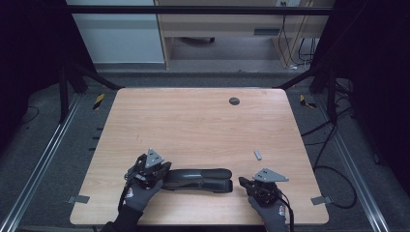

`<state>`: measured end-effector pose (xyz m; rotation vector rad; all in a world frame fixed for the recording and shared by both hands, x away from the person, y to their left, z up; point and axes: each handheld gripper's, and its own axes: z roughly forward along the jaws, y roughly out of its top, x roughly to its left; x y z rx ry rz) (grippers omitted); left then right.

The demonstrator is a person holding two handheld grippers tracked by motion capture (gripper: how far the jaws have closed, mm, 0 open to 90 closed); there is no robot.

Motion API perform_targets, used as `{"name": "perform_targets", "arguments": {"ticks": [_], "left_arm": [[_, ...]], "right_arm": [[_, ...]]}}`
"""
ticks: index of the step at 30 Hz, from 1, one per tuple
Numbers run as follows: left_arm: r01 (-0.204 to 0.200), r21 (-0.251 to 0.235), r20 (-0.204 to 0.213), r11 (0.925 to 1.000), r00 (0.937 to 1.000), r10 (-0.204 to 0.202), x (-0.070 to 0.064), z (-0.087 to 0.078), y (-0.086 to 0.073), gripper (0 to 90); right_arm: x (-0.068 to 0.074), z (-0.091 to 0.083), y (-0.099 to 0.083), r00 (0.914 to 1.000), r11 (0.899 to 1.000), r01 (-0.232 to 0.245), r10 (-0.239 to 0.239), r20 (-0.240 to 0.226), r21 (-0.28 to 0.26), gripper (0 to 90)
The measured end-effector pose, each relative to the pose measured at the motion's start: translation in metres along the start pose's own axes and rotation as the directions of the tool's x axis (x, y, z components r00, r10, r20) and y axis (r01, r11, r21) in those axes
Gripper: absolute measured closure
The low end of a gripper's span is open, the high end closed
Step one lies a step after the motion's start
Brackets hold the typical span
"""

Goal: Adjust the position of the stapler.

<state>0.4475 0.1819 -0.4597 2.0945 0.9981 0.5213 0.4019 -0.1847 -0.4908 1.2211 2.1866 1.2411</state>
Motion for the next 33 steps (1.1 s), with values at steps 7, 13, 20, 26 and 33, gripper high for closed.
{"name": "perform_targets", "arguments": {"ticks": [7, 13, 20, 26, 33], "left_arm": [[-0.053, -0.048, -0.064, 0.9974, 0.9967, 0.05, -0.003, -0.015, 0.005, 78.9], [-0.122, -0.084, -0.078, 0.989, 0.9902, 0.116, -0.013, -0.028, 0.011, 67.1], [-0.197, -0.107, -0.027, 0.9745, 0.9803, 0.195, -0.024, -0.041, 0.021, 49.6], [-0.247, -0.118, -0.022, 0.9618, 0.969, 0.246, -0.032, -0.05, 0.026, 43.4], [-0.303, -0.107, -0.014, 0.9469, 0.9527, 0.303, -0.047, -0.057, 0.031, 36.0]], "right_arm": [[-0.01, -0.005, 0.0, 0.9987, 1.0, -0.003, 0.004, 0.05, -0.024, 80.7], [-0.019, -0.01, -0.001, 0.9944, 0.999, -0.014, 0.017, 0.104, -0.034, 72.3], [-0.037, -0.021, -0.003, 0.9852, 0.998, -0.046, 0.052, 0.163, -0.042, 63.6], [-0.045, -0.026, -0.005, 0.9795, 0.997, -0.055, 0.063, 0.191, -0.046, 58.6], [-0.053, -0.03, -0.005, 0.9742, 0.996, -0.07, 0.079, 0.211, -0.051, 55.3]]}}
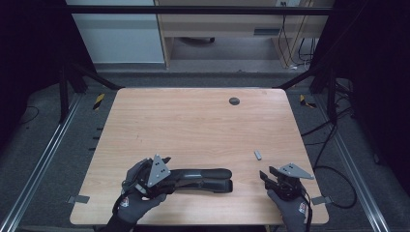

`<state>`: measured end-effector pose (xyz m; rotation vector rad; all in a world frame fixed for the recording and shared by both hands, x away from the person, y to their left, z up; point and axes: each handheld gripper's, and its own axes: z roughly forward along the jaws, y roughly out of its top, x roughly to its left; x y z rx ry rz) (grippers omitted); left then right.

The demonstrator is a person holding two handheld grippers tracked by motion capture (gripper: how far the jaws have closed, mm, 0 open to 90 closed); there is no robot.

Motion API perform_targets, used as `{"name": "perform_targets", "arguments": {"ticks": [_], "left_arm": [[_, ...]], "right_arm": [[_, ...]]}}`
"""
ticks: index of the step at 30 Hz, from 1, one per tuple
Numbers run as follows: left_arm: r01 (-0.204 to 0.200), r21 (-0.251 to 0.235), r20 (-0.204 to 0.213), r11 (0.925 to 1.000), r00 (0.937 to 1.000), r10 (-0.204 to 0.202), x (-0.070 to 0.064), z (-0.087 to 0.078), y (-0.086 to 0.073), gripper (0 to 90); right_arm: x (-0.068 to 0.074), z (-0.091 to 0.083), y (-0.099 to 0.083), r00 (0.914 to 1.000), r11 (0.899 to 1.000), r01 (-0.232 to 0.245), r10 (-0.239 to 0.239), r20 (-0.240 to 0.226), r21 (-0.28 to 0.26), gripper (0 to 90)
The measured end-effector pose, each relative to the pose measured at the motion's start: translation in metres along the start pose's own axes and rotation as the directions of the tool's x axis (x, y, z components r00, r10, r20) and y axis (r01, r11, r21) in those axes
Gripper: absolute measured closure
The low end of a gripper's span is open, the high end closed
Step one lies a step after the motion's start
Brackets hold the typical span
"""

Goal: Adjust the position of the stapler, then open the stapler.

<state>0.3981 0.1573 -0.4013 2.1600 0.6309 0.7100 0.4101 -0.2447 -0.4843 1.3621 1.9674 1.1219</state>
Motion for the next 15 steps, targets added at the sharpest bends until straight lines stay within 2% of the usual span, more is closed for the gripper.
{"name": "perform_targets", "arguments": {"ticks": [9, 15], "left_arm": [[-0.084, 0.009, 0.009, 0.9964, 0.9965, 0.084, -0.016, -0.003, 0.009, 29.9], [-0.148, 0.025, -0.007, 0.9887, 0.989, 0.148, -0.03, -0.001, 0.015, 28.0]], "right_arm": [[-0.002, -0.002, 0.001, 1.0, 1.0, -0.003, 0.003, 0.004, -0.002, 55.2], [-0.001, -0.003, 0.001, 1.0, 1.0, 0.006, -0.006, 0.001, -0.006, 55.3]]}}
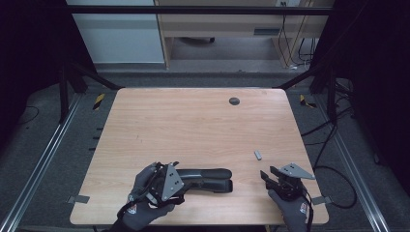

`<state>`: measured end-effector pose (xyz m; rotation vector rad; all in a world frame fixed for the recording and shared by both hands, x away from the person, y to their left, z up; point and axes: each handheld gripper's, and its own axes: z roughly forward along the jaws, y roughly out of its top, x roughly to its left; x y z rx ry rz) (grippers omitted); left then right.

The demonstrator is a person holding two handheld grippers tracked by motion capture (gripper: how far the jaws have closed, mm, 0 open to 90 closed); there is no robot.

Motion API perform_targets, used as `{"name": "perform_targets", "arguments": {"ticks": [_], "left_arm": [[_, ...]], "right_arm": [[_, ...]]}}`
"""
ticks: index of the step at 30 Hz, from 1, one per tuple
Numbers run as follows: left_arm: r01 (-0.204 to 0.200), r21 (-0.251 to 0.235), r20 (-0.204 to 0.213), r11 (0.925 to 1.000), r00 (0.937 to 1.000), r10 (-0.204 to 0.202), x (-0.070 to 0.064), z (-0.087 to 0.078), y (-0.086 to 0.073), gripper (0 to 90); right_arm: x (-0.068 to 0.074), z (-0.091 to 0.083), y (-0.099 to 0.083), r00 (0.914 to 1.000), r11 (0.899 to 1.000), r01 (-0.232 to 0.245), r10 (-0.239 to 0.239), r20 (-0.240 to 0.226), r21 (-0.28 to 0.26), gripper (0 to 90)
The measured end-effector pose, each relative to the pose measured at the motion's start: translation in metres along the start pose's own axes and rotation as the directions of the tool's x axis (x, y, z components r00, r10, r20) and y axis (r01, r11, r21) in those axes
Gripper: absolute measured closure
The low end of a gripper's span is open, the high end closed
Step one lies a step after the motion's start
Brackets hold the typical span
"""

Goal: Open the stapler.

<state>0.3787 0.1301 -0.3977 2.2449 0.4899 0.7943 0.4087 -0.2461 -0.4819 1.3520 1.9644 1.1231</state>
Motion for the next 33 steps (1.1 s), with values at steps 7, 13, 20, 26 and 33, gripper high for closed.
{"name": "perform_targets", "arguments": {"ticks": [7, 13, 20, 26, 33], "left_arm": [[-0.08, 0.026, -0.022, 0.9965, 0.9965, 0.08, -0.019, 0.01, 0.01, 27.0], [-0.131, 0.052, -0.039, 0.9901, 0.9904, 0.133, -0.031, 0.022, 0.018, 26.6], [-0.188, 0.068, -0.061, 0.9798, 0.9794, 0.192, -0.045, 0.034, 0.027, 26.2], [-0.223, 0.078, -0.062, 0.9717, 0.9718, 0.228, -0.052, 0.043, 0.034, 25.9], [-0.272, 0.102, -0.089, 0.9569, 0.9556, 0.281, -0.061, 0.054, 0.041, 25.6]], "right_arm": [[0.001, -0.001, 0.0, 1.0, 1.0, -0.001, 0.001, -0.008, -0.001, 55.7], [0.001, 0.0, 0.0, 0.9999, 1.0, -0.006, 0.006, -0.013, 0.001, 57.0], [0.002, 0.002, -0.002, 0.9999, 1.0, 0.001, -0.001, -0.012, 0.005, 58.1], [0.002, 0.003, -0.003, 0.9999, 1.0, -0.008, 0.008, -0.014, 0.01, 58.7], [0.002, 0.003, -0.004, 0.9998, 1.0, -0.009, 0.009, -0.017, 0.009, 59.1]]}}
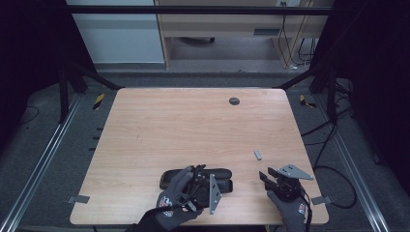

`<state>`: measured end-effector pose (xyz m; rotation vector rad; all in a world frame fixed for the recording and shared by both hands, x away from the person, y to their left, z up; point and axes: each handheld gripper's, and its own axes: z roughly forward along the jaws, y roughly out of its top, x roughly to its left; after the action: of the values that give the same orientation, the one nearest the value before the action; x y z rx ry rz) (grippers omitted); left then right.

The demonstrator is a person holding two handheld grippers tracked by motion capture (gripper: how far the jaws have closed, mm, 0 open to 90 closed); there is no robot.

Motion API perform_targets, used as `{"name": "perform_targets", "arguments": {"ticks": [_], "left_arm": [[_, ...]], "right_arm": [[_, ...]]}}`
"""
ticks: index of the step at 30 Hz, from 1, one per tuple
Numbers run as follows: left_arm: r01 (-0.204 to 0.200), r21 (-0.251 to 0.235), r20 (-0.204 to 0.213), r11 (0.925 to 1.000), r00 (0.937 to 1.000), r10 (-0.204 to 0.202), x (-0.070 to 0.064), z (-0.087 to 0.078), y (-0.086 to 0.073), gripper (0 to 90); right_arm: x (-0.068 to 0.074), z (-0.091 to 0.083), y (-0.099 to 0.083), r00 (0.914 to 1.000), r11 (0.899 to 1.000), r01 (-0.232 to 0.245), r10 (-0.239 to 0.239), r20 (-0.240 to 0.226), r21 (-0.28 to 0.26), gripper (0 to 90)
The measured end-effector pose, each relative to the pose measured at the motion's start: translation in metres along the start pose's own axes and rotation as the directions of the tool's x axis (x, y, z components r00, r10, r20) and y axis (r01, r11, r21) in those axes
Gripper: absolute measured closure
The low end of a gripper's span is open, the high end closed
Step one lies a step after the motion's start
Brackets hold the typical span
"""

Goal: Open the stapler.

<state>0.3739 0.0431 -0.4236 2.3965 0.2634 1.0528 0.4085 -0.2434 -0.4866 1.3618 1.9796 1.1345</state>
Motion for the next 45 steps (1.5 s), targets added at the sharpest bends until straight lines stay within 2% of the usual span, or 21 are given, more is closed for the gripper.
{"name": "perform_targets", "arguments": {"ticks": [4, 6, 7, 11, 14, 17, 26, 32, 34, 35, 36, 37, 38, 39, 40, 43, 45], "left_arm": [[-0.04, 0.017, -0.028, 0.9991, 0.9988, 0.04, -0.003, 0.005, 0.005, 25.7], [-0.045, 0.019, -0.031, 0.9988, 0.9985, 0.045, -0.005, 0.009, 0.007, 25.7], [-0.066, 0.038, -0.03, 0.9971, 0.9973, 0.067, -0.005, 0.009, 0.008, 25.7], [-0.091, 0.05, -0.04, 0.9946, 0.9949, 0.093, -0.009, 0.015, 0.01, 26.5], [-0.117, 0.06, -0.057, 0.9913, 0.9911, 0.12, -0.013, 0.019, 0.012, 26.8], [-0.15, 0.077, -0.081, 0.9857, 0.9844, 0.156, -0.016, 0.022, 0.014, 28.1], [-0.185, 0.106, -0.117, 0.977, 0.9733, 0.197, -0.022, 0.032, 0.018, 37.5], [-0.183, 0.11, -0.115, 0.977, 0.9741, 0.195, -0.023, 0.034, 0.018, 43.3], [-0.184, 0.11, -0.111, 0.9768, 0.9743, 0.196, -0.023, 0.034, 0.018, 44.9], [-0.185, 0.11, -0.109, 0.9766, 0.9744, 0.197, -0.024, 0.034, 0.019, 47.0], [-0.187, 0.111, -0.107, 0.9761, 0.9742, 0.199, -0.024, 0.034, 0.019, 47.0], [-0.19, 0.106, -0.107, 0.9759, 0.9736, 0.202, -0.024, 0.034, 0.019, 47.9], [-0.188, 0.103, -0.106, 0.9768, 0.9743, 0.199, -0.025, 0.035, 0.019, 50.1], [-0.186, 0.103, -0.104, 0.9771, 0.9749, 0.197, -0.025, 0.035, 0.019, 51.0], [-0.189, 0.106, -0.101, 0.9763, 0.9746, 0.2, -0.025, 0.035, 0.019, 51.0], [-0.189, 0.101, -0.102, 0.9767, 0.9745, 0.2, -0.025, 0.035, 0.019, 51.9], [-0.193, 0.101, -0.105, 0.976, 0.9735, 0.203, -0.025, 0.034, 0.018, 52.2]], "right_arm": [[0.001, 0.0, 0.0, 1.0, 1.0, 0.001, -0.001, 0.003, -0.005, 59.7], [0.001, 0.0, 0.0, 1.0, 1.0, 0.002, -0.002, 0.004, -0.005, 59.8], [0.001, 0.0, 0.0, 1.0, 1.0, 0.004, -0.004, 0.005, -0.005, 59.9], [0.001, 0.0, 0.0, 1.0, 1.0, 0.002, -0.002, 0.002, -0.003, 61.2], [0.001, 0.0, 0.0, 1.0, 1.0, 0.006, -0.006, 0.0, -0.003, 62.0], [0.002, 0.0, 0.0, 1.0, 1.0, 0.008, -0.008, -0.002, 0.0, 63.6], [0.008, 0.001, 0.0, 0.9992, 0.999, 0.031, -0.031, -0.025, -0.006, 71.3], [0.016, 0.002, 0.001, 0.9969, 0.999, 0.045, -0.045, -0.064, -0.013, 80.7], [0.02, 0.003, 0.002, 0.9944, 0.999, 0.052, -0.053, -0.091, -0.014, 84.5], [0.024, 0.004, 0.003, 0.9906, 0.998, 0.053, -0.055, -0.125, -0.02, 88.4], [0.024, 0.004, 0.003, 0.9906, 0.998, 0.053, -0.055, -0.125, -0.02, 88.4], [0.027, 0.004, 0.004, 0.9877, 0.998, 0.051, -0.053, -0.147, -0.021, 89.7], [0.033, 0.006, 0.005, 0.9799, 0.998, 0.048, -0.052, -0.192, -0.027, 90.0], [0.037, 0.008, 0.005, 0.9757, 0.998, 0.047, -0.053, -0.212, -0.03, 90.0], [0.037, 0.008, 0.005, 0.9757, 0.998, 0.047, -0.053, -0.212, -0.03, 90.0], [0.047, 0.013, 0.006, 0.9627, 0.998, 0.05, -0.055, -0.265, -0.027, 90.0], [0.053, 0.018, 0.006, 0.9572, 0.999, 0.048, -0.053, -0.285, -0.022, 90.0]]}}
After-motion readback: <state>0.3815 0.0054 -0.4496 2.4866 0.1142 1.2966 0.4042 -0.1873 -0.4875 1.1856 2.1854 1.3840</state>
